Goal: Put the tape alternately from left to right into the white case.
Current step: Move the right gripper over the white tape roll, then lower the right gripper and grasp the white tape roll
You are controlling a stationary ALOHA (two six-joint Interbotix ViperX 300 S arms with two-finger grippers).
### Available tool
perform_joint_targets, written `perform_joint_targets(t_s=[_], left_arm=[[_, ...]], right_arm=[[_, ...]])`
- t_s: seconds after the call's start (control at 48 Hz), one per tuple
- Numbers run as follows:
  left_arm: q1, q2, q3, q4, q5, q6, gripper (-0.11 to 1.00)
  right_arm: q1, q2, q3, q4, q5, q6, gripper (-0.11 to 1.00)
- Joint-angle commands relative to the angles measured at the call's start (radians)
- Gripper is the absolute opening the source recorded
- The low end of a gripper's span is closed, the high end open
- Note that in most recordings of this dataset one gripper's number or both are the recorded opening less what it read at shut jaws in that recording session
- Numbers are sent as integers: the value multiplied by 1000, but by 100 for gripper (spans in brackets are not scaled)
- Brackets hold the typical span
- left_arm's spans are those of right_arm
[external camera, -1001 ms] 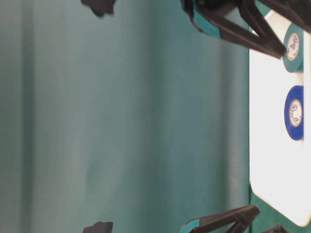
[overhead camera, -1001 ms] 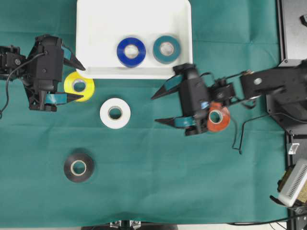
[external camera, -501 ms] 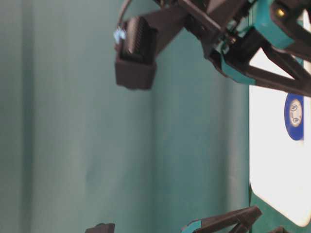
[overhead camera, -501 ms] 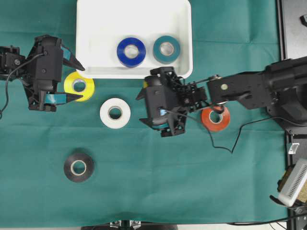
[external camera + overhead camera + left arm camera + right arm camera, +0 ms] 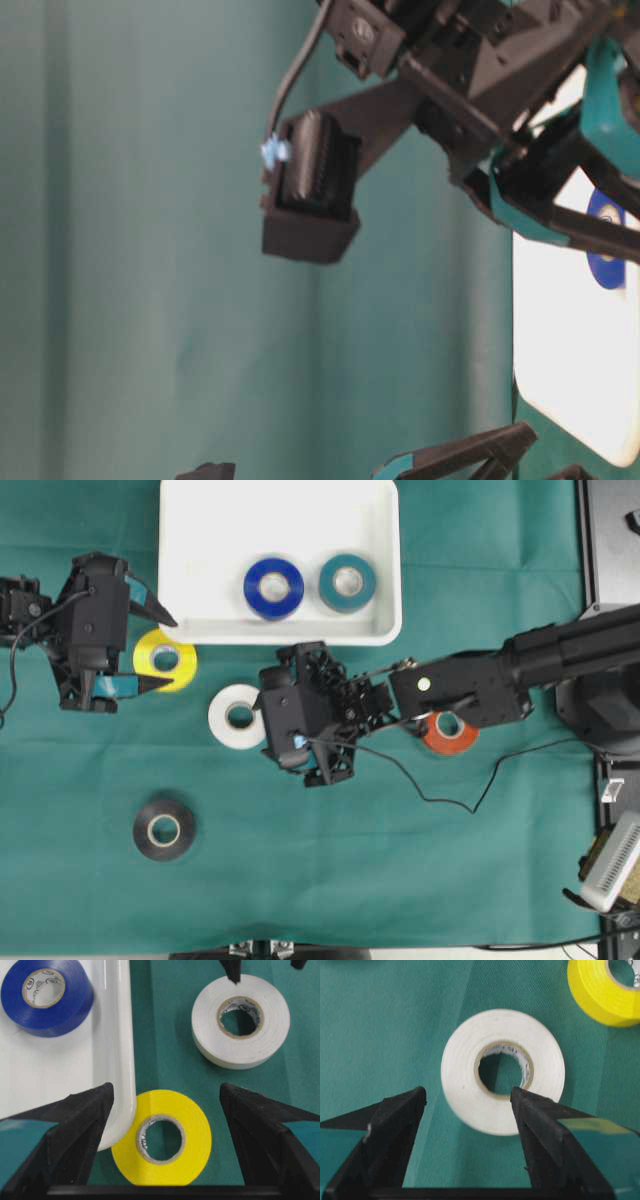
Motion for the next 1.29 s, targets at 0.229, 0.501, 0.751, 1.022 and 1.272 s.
perform_joint_targets(t_s=[0.229, 0.501, 0.751, 1.022, 1.272], left_arm=[[-3, -11, -9, 0, -9, -2, 84], [-3, -9, -8, 0, -9, -2, 84], [-2, -9, -9, 2, -9, -2, 84], [-2, -11, -9, 0, -18, -2, 84], [-2, -9, -8, 0, -25, -3, 84]], right_arm=[[9, 38, -81, -2, 14, -2, 72], [29, 84, -133, -2, 72, 0, 72], [29, 117, -147, -2, 94, 0, 72], [29, 123, -149, -2, 91, 0, 72], [23, 129, -149, -6, 87, -3, 61]])
